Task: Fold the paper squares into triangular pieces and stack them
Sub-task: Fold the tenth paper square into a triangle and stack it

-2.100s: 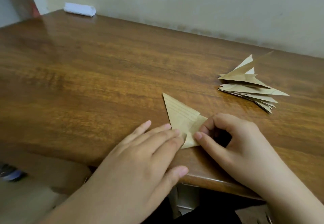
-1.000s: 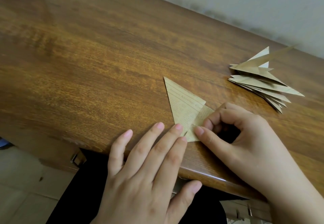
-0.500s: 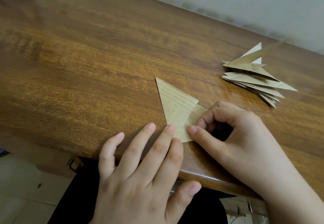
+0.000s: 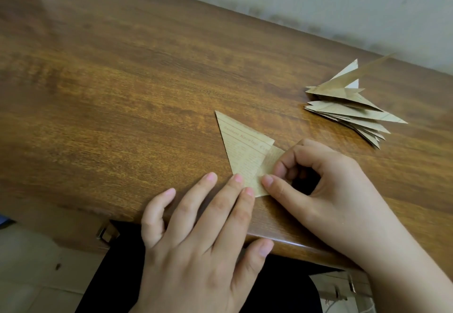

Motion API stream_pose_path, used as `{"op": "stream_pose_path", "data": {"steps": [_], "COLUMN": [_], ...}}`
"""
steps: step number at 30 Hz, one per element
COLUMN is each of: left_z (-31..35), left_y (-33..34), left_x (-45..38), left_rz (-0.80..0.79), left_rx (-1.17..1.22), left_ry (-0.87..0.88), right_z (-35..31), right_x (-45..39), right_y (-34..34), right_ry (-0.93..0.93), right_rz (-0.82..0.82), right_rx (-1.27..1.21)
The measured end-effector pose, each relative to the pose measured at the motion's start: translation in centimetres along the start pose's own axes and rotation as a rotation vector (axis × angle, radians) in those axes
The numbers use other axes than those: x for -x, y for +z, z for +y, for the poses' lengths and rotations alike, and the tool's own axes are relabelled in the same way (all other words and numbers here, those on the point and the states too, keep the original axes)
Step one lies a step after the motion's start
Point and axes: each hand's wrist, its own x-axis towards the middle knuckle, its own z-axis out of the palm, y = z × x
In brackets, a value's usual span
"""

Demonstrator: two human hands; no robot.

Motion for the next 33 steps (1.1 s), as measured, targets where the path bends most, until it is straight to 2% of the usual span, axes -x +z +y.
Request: {"op": "stream_pose_path", "data": {"steps": [6, 14, 22, 24, 28, 30, 33], "left_z": [0.1, 0.2, 0.1, 0.2, -0.1, -0.6, -1.5], "left_y": [-0.5, -0.8, -0.9, -1.1, -2.1, -2.7, -3.3], "left_x": [0.0, -0.2, -0.2, -0.3, -0.9, -1.4, -1.9], "left_rz": [-0.098, -0.087, -0.091, -0.108, -0.139, -0.166, -0.205], "left_rx": [0.029, 0.018, 0.008, 0.02, 0.065, 0.104, 0.143], "left_ry": [0.013, 0.028, 0.035, 0.028, 0.034, 0.046, 0.08], "right_z": [-0.8, -1.2, -0.9, -0.6, -0.3, -0.5, -1.3], "right_x": [0.2, 0.5, 0.8, 0.9, 1.9, 2.0, 1.8], "right_y": [0.2, 0.3, -1.4, -1.7, -2.8, -3.4, -3.5], "right_ry": [-0.006, 0.067, 0.172, 0.115, -0.231, -0.388, -0.499], "right_rz": [-0.019, 0.009, -0.083, -0.077, -0.058, -0.124, -0.26], "right_rx": [0.048, 0.099, 0.089, 0.101, 0.156, 0.268, 0.372]}}
